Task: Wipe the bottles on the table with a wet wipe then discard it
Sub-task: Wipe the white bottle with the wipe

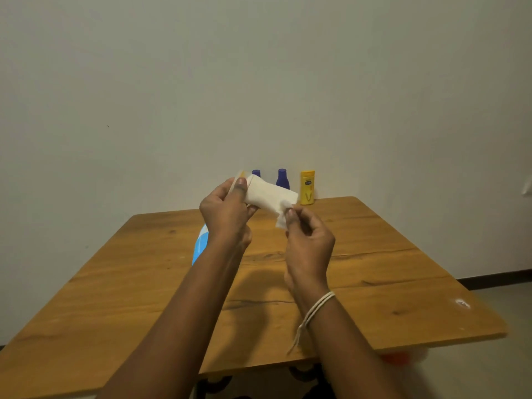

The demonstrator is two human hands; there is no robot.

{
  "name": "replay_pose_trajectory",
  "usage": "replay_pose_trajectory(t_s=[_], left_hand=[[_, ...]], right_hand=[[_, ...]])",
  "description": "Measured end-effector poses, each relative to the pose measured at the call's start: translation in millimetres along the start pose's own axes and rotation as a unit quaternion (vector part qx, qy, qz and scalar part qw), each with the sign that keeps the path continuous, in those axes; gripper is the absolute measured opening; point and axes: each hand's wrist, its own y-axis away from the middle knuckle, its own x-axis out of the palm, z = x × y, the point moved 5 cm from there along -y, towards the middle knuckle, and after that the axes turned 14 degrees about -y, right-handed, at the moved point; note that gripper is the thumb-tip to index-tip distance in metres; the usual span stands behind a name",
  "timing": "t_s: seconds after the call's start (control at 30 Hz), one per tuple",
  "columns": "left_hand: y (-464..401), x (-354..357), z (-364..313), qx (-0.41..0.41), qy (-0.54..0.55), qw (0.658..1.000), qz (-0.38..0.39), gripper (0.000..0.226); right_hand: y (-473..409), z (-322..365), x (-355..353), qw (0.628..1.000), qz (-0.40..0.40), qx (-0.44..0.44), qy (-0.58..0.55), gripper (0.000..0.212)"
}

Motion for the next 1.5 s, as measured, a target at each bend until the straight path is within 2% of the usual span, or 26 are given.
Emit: replay_pose_trajectory(t_s=[0.1,0.27,0.4,0.5,0.6,0.73,0.87,1.0,1.1,1.2,1.27,1.4,1.5], left_hand=[[0,-4,2,0.008,0.003,1.0,-0.02,0.028],[5,0,2,0.072,-0.094,0.993,0.02,0.04],[0,3,-5,0.09,-0.077,0.993,0.019,0.036],[0,9,3,0.066,-0.087,0.994,0.033,0.025],[15,24,25,-0.017,-0.108,0.988,0.11,0.02],[29,32,40,-0.077,-0.033,0.977,0.196,0.031],[31,36,34,-0.119,0.095,0.944,0.292,0.056],[16,29,27,-0.128,0.162,0.937,0.282,0.056],[17,27,27,-0.109,0.142,0.935,0.305,0.073],[26,29,33,-0.11,0.096,0.921,0.36,0.068],[27,29,32,-0.107,0.09,0.918,0.372,0.068],[20,22,23,-0.105,0.091,0.92,0.366,0.087],[19,18,25,-0.111,0.067,0.919,0.372,0.089]], right_hand=[[2,-11,-1,0.999,-0.005,0.035,-0.011,0.012],[-37,12,1,0.998,0.003,-0.009,0.057,0.019],[-32,7,-9,0.994,0.053,-0.017,0.092,0.018],[-26,4,-17,0.992,0.074,-0.001,0.104,0.019],[-31,17,-3,0.985,0.142,0.018,0.1,0.016],[-35,39,23,0.97,0.204,-0.023,0.134,0.017],[-28,45,35,0.949,0.252,-0.031,0.185,0.016],[2,35,16,0.921,0.294,-0.097,0.235,0.019],[8,35,15,0.919,0.279,-0.139,0.243,0.018],[-11,46,28,0.932,0.198,-0.166,0.254,0.02],[-10,50,38,0.933,0.176,-0.191,0.251,0.02],[15,49,52,0.883,0.265,-0.283,0.264,0.018],[-4,51,47,0.908,0.26,-0.216,0.248,0.021]])
